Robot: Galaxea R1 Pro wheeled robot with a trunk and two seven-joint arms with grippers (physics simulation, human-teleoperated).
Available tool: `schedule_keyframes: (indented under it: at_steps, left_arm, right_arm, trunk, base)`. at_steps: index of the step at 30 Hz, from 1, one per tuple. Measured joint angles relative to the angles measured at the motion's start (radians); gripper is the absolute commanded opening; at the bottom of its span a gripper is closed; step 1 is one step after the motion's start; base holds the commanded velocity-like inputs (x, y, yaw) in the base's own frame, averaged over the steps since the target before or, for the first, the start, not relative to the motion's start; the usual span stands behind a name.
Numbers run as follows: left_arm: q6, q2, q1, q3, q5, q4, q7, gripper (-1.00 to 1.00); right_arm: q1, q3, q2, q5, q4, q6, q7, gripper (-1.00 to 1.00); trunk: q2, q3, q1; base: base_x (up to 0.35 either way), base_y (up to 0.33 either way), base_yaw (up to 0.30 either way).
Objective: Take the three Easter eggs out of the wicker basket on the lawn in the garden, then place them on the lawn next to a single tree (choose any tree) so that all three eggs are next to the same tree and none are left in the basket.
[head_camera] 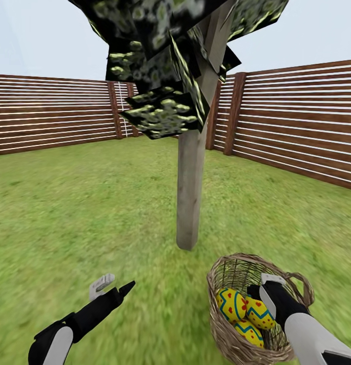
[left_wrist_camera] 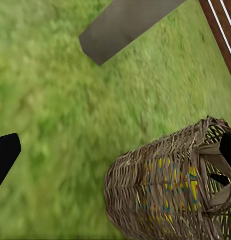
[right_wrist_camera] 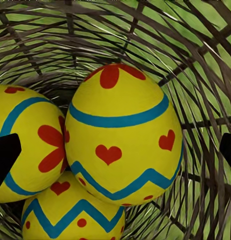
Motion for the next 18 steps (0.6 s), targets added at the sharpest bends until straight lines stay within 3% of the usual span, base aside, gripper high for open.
schedule_keyframes:
  at_steps: [6,18]
  left_arm:
    - [-0.001,0.000,0.000,0.000,0.000,0.002,0.000,1.00]
    - [-0.016,-0.001,0.000,-0.003,-0.002,0.004,0.002,1.00]
  right_arm:
    - [-0.001,0.000,0.001,0.000,0.001,0.000,0.000,1.00]
    - [0.000,0.000,0.001,0.001,0.002,0.000,0.000,1.00]
  trunk:
    - [0.000,0.000,0.000]
    - [0.000,-0.004,0.000]
  base:
    - [0.060,-0.107,0.000]
    - [0.006,-0.011,0.000]
